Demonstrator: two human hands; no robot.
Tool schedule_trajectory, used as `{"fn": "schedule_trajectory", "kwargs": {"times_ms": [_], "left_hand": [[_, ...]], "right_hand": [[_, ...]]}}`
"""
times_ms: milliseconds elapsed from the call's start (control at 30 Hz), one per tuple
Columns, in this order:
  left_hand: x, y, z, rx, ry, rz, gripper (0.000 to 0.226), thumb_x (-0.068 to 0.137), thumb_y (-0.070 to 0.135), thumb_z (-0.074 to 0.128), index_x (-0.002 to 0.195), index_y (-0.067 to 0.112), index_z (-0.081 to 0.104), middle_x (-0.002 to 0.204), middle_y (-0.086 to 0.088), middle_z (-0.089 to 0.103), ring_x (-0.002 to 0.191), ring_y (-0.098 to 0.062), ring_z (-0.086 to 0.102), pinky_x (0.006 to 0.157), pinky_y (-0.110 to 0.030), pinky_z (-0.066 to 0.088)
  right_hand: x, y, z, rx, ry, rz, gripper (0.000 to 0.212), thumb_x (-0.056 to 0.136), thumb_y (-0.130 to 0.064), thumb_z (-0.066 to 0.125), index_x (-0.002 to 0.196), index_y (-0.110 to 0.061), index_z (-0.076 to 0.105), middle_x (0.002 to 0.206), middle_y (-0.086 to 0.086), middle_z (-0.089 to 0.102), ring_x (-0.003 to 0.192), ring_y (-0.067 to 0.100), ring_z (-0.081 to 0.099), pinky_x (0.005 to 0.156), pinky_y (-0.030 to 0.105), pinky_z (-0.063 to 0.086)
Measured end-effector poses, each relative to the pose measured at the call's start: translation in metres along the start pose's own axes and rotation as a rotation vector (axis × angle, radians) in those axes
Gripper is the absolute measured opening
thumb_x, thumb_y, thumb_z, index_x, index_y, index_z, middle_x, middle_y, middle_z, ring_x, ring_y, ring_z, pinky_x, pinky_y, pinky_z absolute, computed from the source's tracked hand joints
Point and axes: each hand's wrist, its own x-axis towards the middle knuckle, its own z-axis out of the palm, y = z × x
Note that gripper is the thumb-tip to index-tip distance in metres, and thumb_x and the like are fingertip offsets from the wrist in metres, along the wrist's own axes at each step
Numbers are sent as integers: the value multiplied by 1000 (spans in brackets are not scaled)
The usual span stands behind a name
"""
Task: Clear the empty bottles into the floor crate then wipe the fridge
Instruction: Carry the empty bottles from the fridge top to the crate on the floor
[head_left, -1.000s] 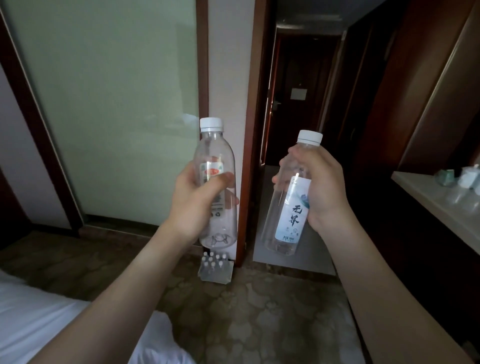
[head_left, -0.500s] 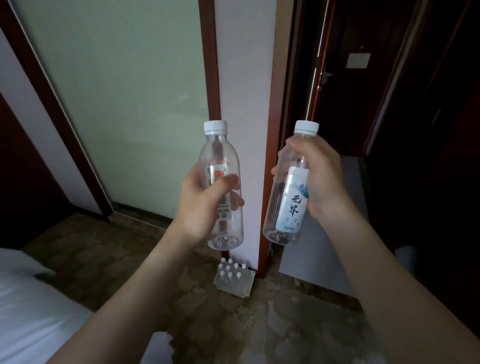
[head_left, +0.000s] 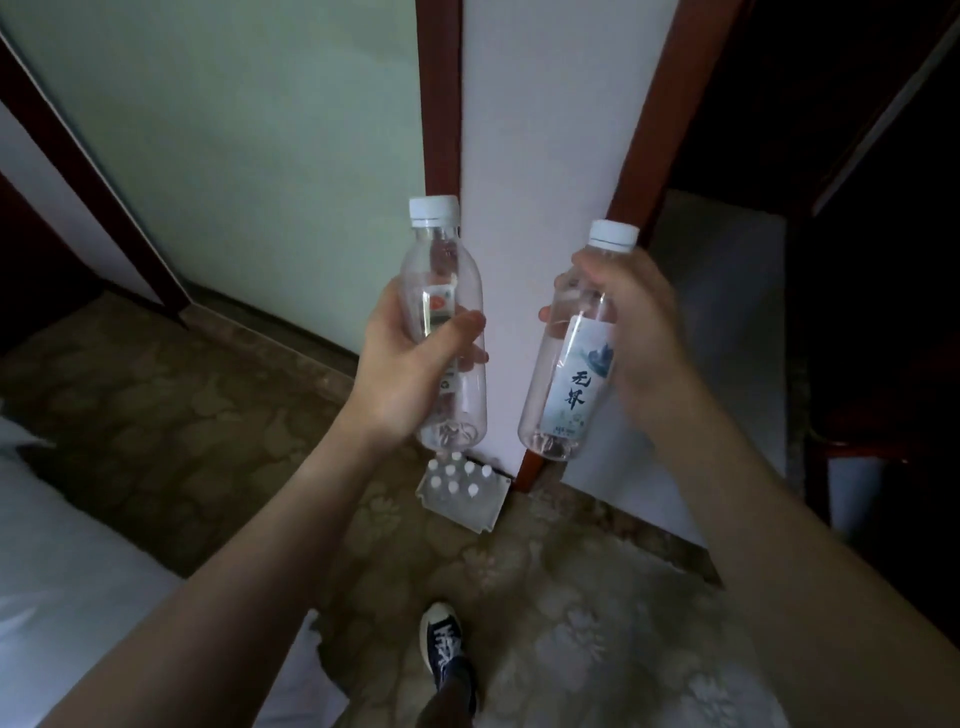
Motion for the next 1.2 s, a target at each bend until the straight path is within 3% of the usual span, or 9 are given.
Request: {"fn": "schedule_trajectory", "kwargs": {"times_ms": [167,333,500,633,733,800,933,1067,1200], "left_hand": [[92,-105,4,92,6,-92,34,89,22,71,117,19,51,103,-11,65,90,-26,70,81,-46,61],[145,-207,5,113,8,-146,49,89,24,73,126,33,43,116,0,60,106,-14,65,86,-31,58],[166,-323,2,182,85,-269,54,74,51,75,119,55,46,124,4,59,119,-31,57,94,-52,54],[156,-422,9,108,148,-391,51,74,33,80,117,36,54,112,1,67,105,-20,67,87,-44,59],[142,-507,20,64,188,-506,45,78,13,82,113,29,58,104,5,71,96,-12,71,78,-32,61],[130,-572,29,40,212,-576,47,78,6,81,113,29,59,104,7,73,96,-11,72,77,-30,60],[106,-709,47,108,254,-657,50,75,13,84,113,33,59,111,3,71,101,-15,70,82,-44,61],[87,-818,62,214,304,-643,59,67,32,84,116,43,55,119,6,59,109,-23,63,81,-54,59],[75,-882,70,283,306,-550,64,72,23,85,124,38,52,125,6,53,117,-18,57,91,-49,55]], "right_hand": [[105,99,6,-36,57,146,7,81,-28,65,86,-32,63,90,-3,67,87,18,67,81,38,54],[173,201,-4,-118,99,206,11,91,-15,61,94,-24,56,91,-5,65,80,6,64,72,25,47],[205,320,-23,-234,62,322,35,81,-36,61,115,-29,52,96,-12,57,85,2,61,61,18,46],[214,426,-41,-341,67,375,39,90,-33,65,127,-27,51,125,1,53,107,18,62,69,23,50],[217,512,-54,-407,31,385,31,87,-39,66,115,-34,54,132,8,48,109,20,61,76,30,54],[216,571,-64,-397,-2,374,22,87,-34,67,104,-39,54,127,9,53,107,19,62,76,24,53],[202,690,-88,-452,-1,332,21,91,-20,68,99,-36,56,118,9,60,100,12,63,70,10,49],[184,796,-110,-509,-81,316,24,88,-19,73,98,-35,58,112,14,61,96,18,64,77,23,52],[168,869,-125,-599,-112,360,24,83,-33,76,101,-30,60,116,19,54,98,24,62,80,35,57]]}}
